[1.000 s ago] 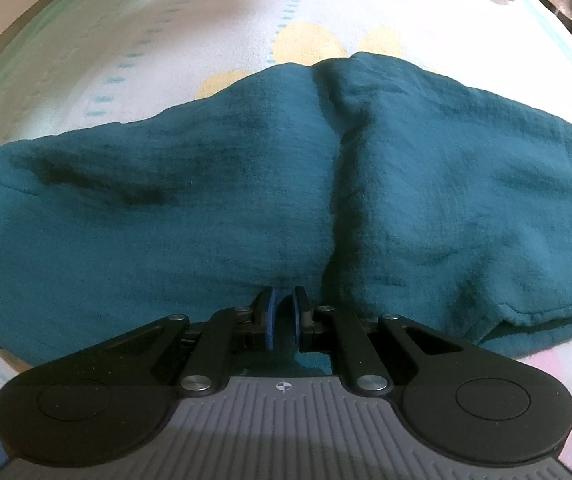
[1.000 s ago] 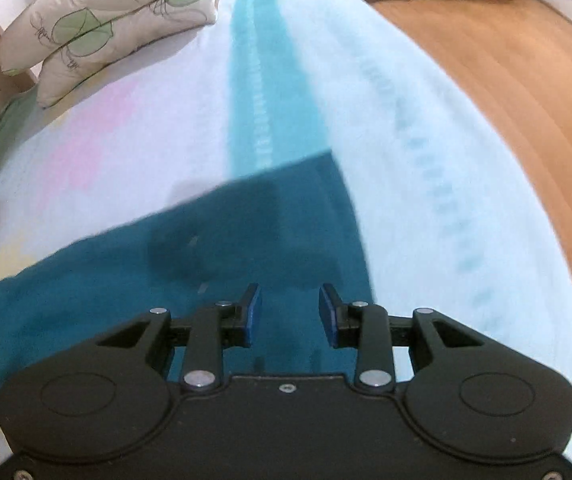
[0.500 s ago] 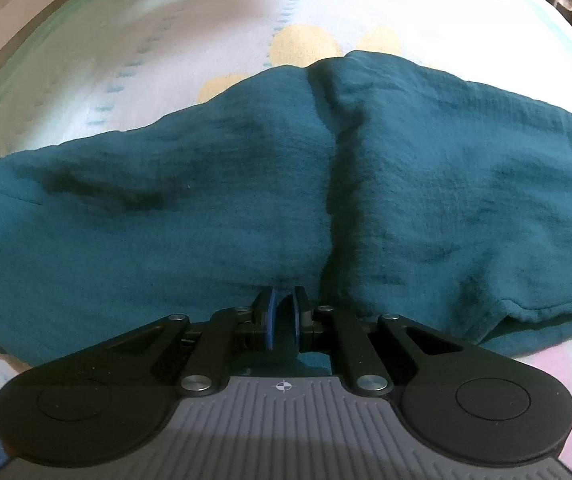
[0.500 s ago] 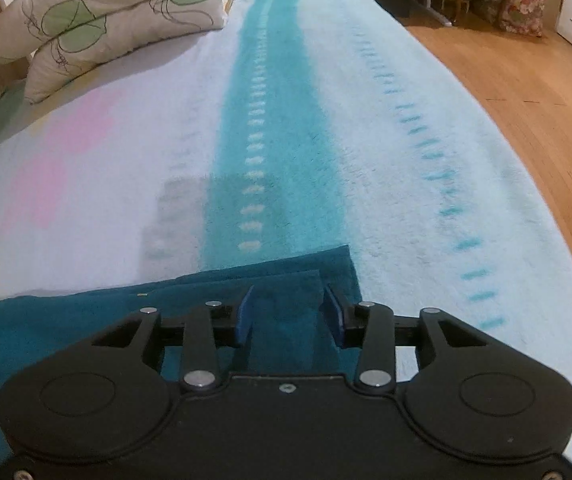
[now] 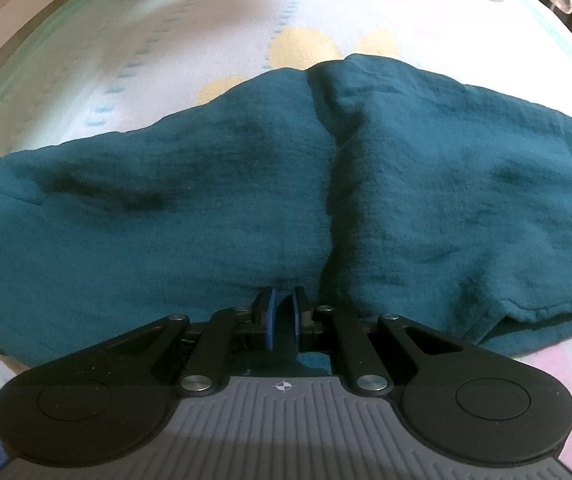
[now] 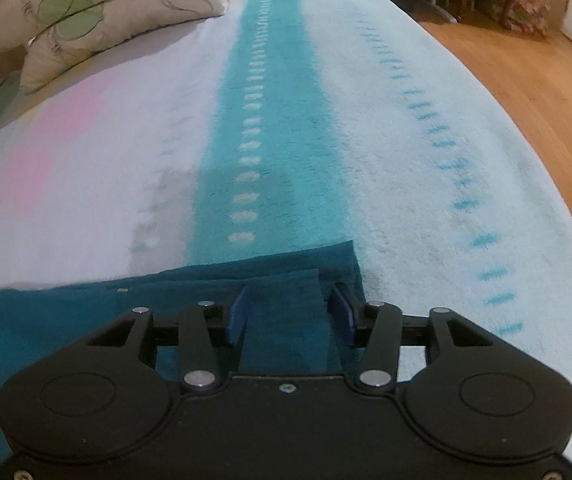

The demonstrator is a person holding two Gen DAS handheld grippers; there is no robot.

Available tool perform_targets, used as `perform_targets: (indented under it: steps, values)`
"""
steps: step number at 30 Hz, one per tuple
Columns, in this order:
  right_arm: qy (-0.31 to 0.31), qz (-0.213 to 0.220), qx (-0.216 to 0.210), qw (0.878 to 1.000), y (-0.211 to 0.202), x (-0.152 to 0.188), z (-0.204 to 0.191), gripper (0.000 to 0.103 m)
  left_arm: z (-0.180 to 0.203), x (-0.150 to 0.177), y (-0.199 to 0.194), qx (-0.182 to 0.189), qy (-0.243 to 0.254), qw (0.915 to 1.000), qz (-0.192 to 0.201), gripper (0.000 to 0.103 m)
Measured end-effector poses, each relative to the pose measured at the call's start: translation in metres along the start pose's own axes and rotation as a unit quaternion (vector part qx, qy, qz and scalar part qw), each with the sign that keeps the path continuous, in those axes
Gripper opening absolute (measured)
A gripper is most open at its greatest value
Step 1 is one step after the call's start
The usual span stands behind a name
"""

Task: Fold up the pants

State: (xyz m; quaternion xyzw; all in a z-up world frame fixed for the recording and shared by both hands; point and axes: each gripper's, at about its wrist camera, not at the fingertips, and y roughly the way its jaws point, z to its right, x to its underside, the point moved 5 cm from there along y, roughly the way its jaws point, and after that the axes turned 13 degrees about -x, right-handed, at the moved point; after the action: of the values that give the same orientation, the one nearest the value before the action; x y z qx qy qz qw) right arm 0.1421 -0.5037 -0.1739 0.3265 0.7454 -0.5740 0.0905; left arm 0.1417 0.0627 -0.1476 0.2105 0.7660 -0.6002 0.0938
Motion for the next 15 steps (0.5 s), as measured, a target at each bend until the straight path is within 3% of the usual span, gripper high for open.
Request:
perform_targets:
  steps: [1,6,11,13,15]
  values:
    - [-0.013,-0.005,0.006,1.000,-0.001,0.000,-0.004,0.013,0.000,0.000,0.000,-0.001,0.000,1.0000,-0.001,0.010]
    - [-0.101,0.000,0.080,0.992,-0.010,-0.014,-0.017,0.009,0.003,-0.001,-0.001,-0.001,-0.002,1.0000,-0.001,0.010]
    - [-0.057,-0.019,0.103,0.993,0.009,-0.023,0.005,0.008,0.002,0.000,-0.001,0.002,-0.007,1.0000,-0.001,0.010]
    - [-0.056,-0.019,0.104,0.993,0.010,-0.023,0.003,0.016,0.002,-0.001,-0.002,0.000,-0.005,1.0000,-0.001,0.010]
    - [-0.053,-0.004,0.114,0.992,-0.002,-0.024,-0.003,0.034,0.002,-0.003,-0.004,-0.001,0.000,1.0000,0.000,0.010]
